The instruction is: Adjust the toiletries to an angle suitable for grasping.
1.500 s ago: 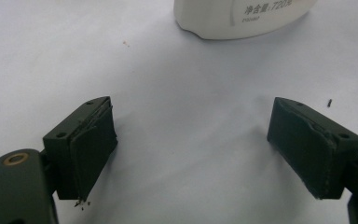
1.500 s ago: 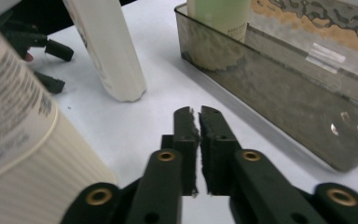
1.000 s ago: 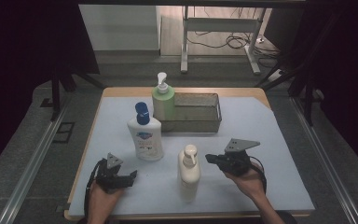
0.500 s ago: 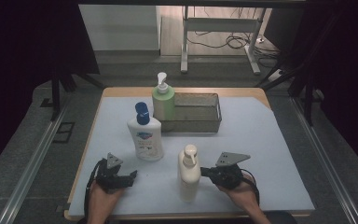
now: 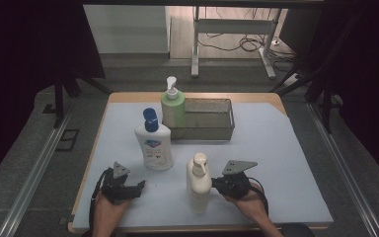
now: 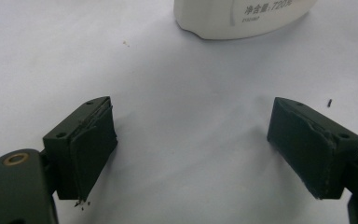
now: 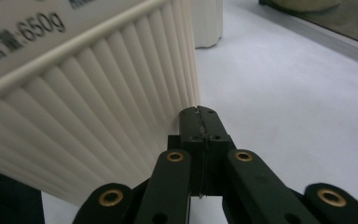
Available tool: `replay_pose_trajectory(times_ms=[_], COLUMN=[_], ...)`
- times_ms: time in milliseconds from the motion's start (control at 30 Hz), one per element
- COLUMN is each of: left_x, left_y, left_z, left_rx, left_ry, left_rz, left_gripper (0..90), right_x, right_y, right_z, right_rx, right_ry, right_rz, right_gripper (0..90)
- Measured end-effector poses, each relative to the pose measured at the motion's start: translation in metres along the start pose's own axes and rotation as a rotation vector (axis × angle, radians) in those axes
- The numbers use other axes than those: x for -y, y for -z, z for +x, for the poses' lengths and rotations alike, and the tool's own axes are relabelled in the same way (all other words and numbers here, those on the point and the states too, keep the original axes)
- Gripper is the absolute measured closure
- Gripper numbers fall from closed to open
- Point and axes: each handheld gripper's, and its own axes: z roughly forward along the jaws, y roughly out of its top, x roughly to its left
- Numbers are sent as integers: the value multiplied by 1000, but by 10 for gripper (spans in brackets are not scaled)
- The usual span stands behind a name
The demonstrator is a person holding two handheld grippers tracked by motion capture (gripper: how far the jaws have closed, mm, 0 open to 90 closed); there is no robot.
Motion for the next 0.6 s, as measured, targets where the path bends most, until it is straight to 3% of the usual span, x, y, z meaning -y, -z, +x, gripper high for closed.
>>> replay_pose_trajectory(times_ms=[433,600], left_x=[0,0], left_y=[0,0], left_z=[0,0], left_rx=[0,0], left_ry=[2,2], left_rz=[-2,-2], left_gripper=[149,149], right_x=[-7,-10], right_y=[-16,-24], right_z=[0,-1], right_rx=[-16,-44], right_ry=[8,13], right_rz=[14,12], right_gripper=[895,895])
